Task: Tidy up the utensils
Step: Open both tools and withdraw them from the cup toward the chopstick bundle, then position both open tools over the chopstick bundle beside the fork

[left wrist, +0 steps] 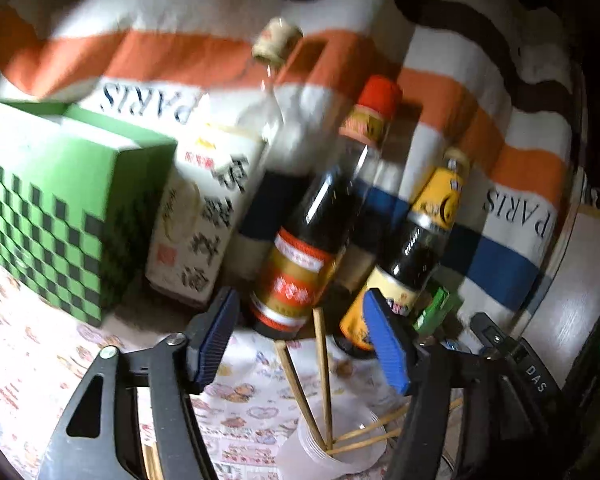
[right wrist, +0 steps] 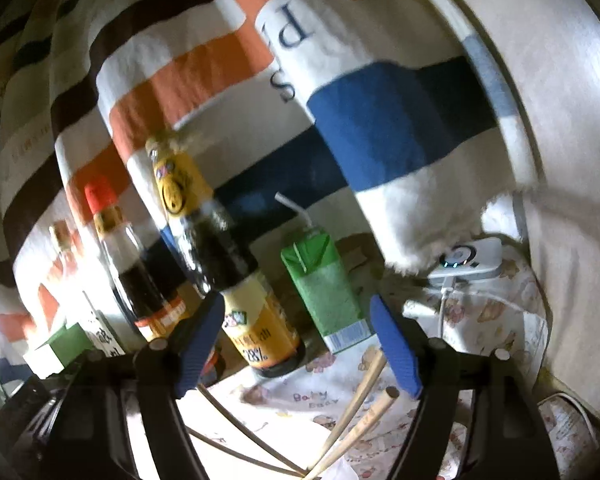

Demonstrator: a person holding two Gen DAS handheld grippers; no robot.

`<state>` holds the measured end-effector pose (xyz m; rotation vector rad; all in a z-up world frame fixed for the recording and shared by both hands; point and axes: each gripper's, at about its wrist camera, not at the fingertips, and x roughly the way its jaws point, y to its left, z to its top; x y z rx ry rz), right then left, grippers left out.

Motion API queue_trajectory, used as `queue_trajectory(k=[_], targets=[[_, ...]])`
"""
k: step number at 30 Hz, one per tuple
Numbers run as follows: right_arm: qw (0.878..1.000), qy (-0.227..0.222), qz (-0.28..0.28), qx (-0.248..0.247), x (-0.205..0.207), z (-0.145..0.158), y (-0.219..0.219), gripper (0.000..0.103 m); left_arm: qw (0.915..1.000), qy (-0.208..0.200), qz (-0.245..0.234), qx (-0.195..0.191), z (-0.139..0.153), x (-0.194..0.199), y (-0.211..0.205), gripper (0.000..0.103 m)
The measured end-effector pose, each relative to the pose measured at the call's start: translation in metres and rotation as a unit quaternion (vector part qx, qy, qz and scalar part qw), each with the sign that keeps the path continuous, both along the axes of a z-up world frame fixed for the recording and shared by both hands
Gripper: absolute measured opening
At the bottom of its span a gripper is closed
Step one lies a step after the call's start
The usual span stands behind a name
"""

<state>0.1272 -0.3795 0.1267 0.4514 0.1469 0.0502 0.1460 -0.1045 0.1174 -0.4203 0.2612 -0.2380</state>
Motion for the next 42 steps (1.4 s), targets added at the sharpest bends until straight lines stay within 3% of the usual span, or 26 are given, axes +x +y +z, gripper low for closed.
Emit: queue_trajectory(k=[4, 5, 11, 16, 20, 21, 23, 29, 33, 35, 40, 42], targets=[[1.000, -0.006, -0.005, -0.023, -0.009, 0.015, 0.005, 0.075, 0.9968, -0.010, 0.031, 0.073, 0.025, -0.014, 0.003, 0.067], [0.999, -0.003, -0.004, -0.035, -0.010, 0.019, 0.008, 0.075, 0.9952, -0.014, 0.045, 0.085, 0.031, -0.020, 0.006, 0.072], [0.994, 0.003, 0.047, -0.095, -0.032, 0.030, 0.042, 0.075, 0.9870, -0.027, 0.104, 0.120, 0.045, -0.057, 0.031, 0.080], [0.988, 0.022, 0.096, -0.117, -0.053, 0.023, 0.070, 0.075, 0.9782, -0.021, 0.125, 0.164, 0.034, -0.087, 0.044, 0.095], [0.979, 0.152, 0.031, -0.134, -0.069, 0.009, 0.075, 0.075, 0.9746, -0.013, 0.116, 0.191, 0.013, -0.115, 0.051, 0.098], [0.979, 0.156, 0.046, -0.121, -0.074, 0.006, 0.073, 0.075, 0.9742, -0.010, 0.118, 0.193, 0.008, -0.120, 0.054, 0.101], [0.979, 0.162, 0.069, -0.098, -0.086, -0.003, 0.068, 0.075, 0.9749, 0.004, 0.119, 0.188, -0.006, -0.126, 0.062, 0.102], [0.974, 0.171, 0.104, -0.106, -0.096, -0.049, 0.082, 0.075, 0.9734, 0.055, 0.131, 0.180, -0.035, -0.123, 0.078, 0.102], [0.954, 0.238, 0.119, -0.141, -0.078, -0.075, 0.098, 0.076, 0.9598, 0.069, 0.205, 0.179, -0.050, -0.117, 0.088, 0.102], [0.934, 0.294, 0.107, -0.173, -0.067, -0.093, 0.105, 0.076, 0.9539, 0.098, 0.212, 0.189, -0.056, -0.109, 0.095, 0.102], [0.920, 0.324, 0.143, -0.170, -0.059, -0.111, 0.110, 0.076, 0.9664, 0.184, 0.152, 0.097, -0.076, -0.092, 0.120, 0.102], [0.917, 0.326, 0.153, -0.175, -0.060, -0.113, 0.114, 0.076, 0.9656, 0.230, 0.108, 0.057, -0.090, -0.080, 0.126, 0.102]])
